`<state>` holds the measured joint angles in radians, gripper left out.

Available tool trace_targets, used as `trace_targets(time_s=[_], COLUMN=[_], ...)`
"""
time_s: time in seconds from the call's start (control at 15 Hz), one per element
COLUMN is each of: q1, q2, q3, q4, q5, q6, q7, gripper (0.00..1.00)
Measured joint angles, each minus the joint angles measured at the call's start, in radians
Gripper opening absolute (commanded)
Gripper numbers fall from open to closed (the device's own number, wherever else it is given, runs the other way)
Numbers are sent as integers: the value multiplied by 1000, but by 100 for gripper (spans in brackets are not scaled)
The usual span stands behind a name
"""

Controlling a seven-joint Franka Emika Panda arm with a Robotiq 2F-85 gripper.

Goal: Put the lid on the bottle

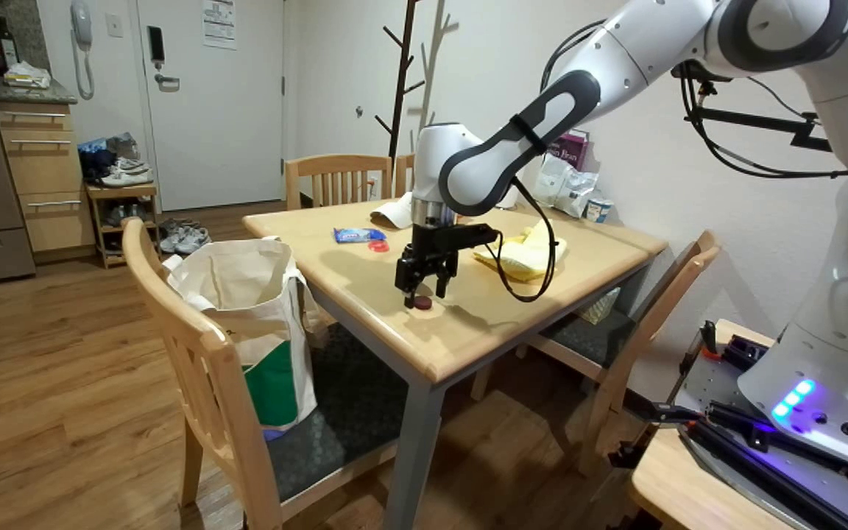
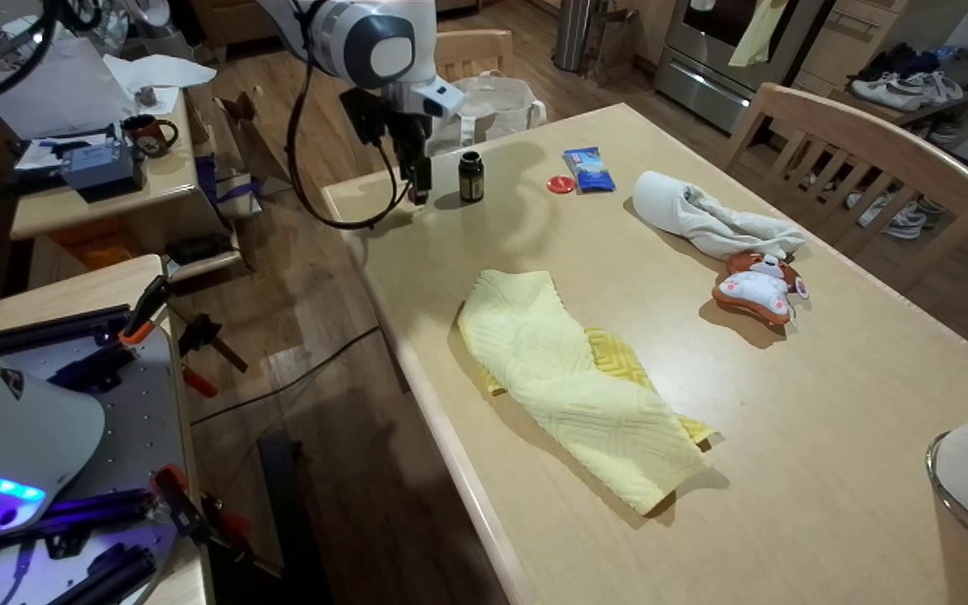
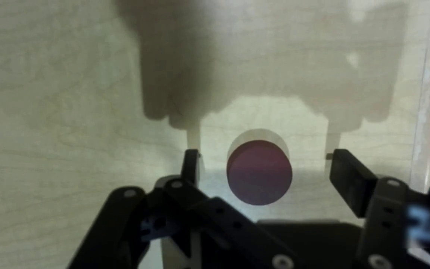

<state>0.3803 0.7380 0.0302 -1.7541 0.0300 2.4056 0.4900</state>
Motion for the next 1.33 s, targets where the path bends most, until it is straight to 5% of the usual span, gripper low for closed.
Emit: trace_targets(time_s=[0.47,1.33], q1=[0,3], q2=[0,-74], q3=[2,-34], q4=[2,9], q5=[0,-51], q6=[0,-24], q7=[-13,-14], gripper=[18,18])
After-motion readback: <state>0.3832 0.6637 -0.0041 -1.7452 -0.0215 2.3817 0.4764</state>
